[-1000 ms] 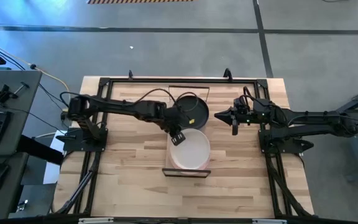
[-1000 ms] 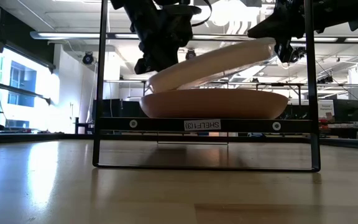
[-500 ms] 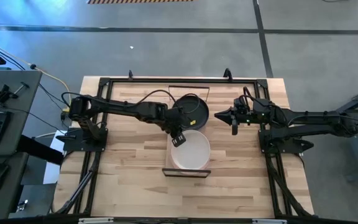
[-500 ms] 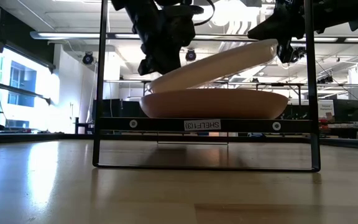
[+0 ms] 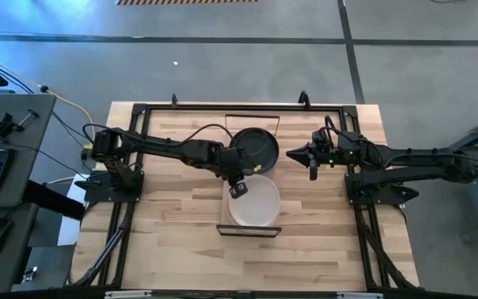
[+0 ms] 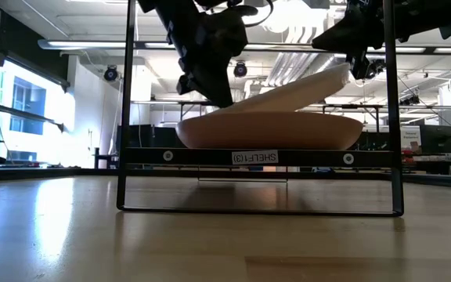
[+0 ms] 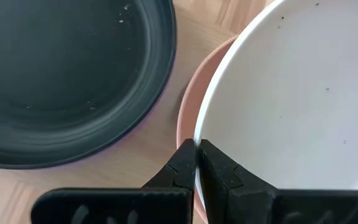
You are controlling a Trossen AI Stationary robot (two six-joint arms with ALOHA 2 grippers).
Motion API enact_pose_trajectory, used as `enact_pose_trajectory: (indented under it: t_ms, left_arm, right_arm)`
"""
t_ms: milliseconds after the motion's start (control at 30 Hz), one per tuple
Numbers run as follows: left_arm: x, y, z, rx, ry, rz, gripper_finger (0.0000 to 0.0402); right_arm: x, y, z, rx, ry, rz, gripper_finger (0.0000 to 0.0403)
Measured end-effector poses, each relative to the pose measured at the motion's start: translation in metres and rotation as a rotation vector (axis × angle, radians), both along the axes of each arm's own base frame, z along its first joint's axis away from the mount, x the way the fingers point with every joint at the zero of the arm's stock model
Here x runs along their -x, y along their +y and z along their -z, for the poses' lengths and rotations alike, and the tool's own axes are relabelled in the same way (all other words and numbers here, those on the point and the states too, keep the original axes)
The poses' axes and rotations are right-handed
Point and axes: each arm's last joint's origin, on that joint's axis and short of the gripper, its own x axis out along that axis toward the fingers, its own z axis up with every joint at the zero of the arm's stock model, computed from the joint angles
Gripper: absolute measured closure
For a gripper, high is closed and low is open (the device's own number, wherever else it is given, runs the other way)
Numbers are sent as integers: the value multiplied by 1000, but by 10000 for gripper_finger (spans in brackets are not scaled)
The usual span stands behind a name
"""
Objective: Place and stack plates onto a shelf
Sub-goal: Stack the white plate on top of the light pink plate on the shelf, then return to Home Position
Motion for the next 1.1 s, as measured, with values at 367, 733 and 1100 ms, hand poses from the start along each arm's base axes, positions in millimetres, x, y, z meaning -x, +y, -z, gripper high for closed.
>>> enact_pose_trajectory:
  t_ms: [367, 733, 1100]
  left_arm:
    - [0, -2, 0, -20, 2, 48, 389]
    - [-3, -2, -2, -25, -32, 49, 306]
    - [44, 37, -80, -71, -235, -26, 289]
  right_arm:
    - [0, 0, 0, 0, 1, 0, 403]
    - [0, 0, 0, 0, 0, 2, 403]
    - [-1, 0, -5, -34, -56, 7, 403]
